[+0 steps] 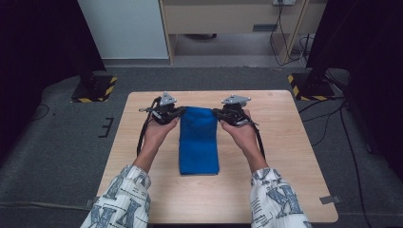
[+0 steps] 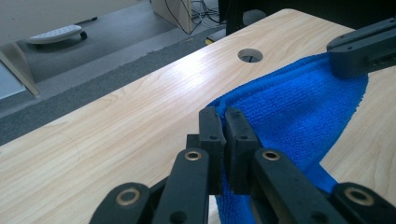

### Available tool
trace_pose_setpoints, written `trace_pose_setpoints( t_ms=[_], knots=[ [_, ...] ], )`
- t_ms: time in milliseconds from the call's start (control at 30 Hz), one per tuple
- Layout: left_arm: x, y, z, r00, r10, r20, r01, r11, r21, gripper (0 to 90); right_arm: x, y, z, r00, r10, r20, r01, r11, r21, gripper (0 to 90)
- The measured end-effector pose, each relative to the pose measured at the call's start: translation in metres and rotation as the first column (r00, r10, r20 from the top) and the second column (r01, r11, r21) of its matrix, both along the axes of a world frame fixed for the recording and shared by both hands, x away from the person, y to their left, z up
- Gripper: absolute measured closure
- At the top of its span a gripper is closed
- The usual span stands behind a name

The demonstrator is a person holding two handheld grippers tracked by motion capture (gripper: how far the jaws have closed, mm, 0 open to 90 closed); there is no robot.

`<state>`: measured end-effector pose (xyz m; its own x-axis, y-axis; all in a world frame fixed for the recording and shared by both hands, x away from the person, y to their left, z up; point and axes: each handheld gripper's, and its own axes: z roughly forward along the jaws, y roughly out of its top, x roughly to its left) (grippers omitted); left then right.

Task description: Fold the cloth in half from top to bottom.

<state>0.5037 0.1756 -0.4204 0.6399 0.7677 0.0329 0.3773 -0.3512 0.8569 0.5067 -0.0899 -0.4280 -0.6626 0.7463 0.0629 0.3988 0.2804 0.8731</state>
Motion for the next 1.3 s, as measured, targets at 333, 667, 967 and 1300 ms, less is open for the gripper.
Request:
trace_pose_setpoints(
  t_ms=[333, 667, 967, 1300],
  knots=[
    [-0.013, 0.003, -0.003, 1.0000, -0.008, -0.004, 0.008, 1.0000, -0.005, 86.9, -0.011, 0.001, -0.001, 0.9998, 0.018, -0.003, -0.018, 0.9998, -0.010, 85.8],
    [-0.025, 0.007, -0.007, 0.9999, -0.013, -0.010, 0.013, 0.9997, -0.019, 86.7, -0.024, 0.001, -0.004, 0.9986, 0.052, -0.011, -0.053, 0.9985, -0.016, 85.7],
    [-0.036, 0.008, -0.005, 0.9999, -0.008, -0.013, 0.008, 0.9992, -0.040, 86.8, -0.032, -0.001, -0.001, 0.9976, 0.068, -0.009, -0.068, 0.9976, -0.012, 85.5],
    [-0.048, 0.009, -0.012, 0.9998, -0.008, -0.019, 0.007, 0.9987, -0.051, 86.4, -0.040, -0.003, -0.007, 0.9963, 0.083, -0.024, -0.083, 0.9966, -0.001, 84.8]
  ],
)
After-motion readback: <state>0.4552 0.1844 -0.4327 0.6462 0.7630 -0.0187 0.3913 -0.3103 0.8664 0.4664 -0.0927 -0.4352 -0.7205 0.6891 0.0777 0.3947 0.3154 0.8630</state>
